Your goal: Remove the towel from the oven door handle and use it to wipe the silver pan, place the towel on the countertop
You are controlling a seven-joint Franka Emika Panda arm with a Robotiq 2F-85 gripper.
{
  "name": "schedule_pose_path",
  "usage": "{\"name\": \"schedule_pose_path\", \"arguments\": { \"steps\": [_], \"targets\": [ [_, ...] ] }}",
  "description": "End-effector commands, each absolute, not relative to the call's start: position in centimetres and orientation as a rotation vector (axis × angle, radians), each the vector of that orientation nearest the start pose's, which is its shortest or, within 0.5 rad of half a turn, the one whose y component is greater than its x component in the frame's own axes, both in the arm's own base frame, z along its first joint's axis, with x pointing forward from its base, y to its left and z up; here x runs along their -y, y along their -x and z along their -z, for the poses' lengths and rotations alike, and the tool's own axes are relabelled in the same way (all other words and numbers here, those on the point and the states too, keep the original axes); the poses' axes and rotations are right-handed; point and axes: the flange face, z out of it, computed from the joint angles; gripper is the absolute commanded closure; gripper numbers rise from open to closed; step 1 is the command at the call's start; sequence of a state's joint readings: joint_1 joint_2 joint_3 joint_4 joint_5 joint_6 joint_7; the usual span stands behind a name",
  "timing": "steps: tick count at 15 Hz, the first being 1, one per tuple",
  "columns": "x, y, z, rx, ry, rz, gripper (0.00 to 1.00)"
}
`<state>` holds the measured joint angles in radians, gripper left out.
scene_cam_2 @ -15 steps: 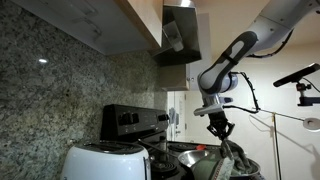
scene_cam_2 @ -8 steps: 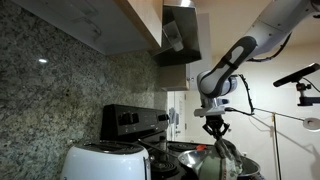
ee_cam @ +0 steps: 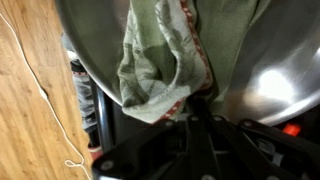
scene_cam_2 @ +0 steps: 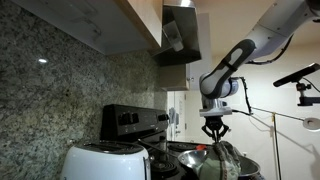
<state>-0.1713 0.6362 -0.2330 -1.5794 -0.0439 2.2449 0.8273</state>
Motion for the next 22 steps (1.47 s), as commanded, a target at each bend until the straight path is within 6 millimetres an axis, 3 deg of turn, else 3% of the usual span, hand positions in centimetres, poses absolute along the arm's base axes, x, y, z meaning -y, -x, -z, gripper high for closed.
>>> {"name": "schedule_pose_path", "arguments": {
  "steps": [1, 5, 6, 14, 22],
  "targets": [
    [26.2, -65.9, -28.3, -1.627, 2.842, 0.052, 0.99],
    [27.1, -66.3, -28.7, -1.553, 2.952, 0.122, 0.99],
    [26.7, -65.6, -28.2, -1.586, 2.899, 0.091, 0.96],
    [26.8, -65.8, -28.4, -1.579, 2.921, 0.104, 0.99],
    [27.3, -65.5, -28.2, -1.218, 3.051, 0.062, 0.99]
  ]
}}
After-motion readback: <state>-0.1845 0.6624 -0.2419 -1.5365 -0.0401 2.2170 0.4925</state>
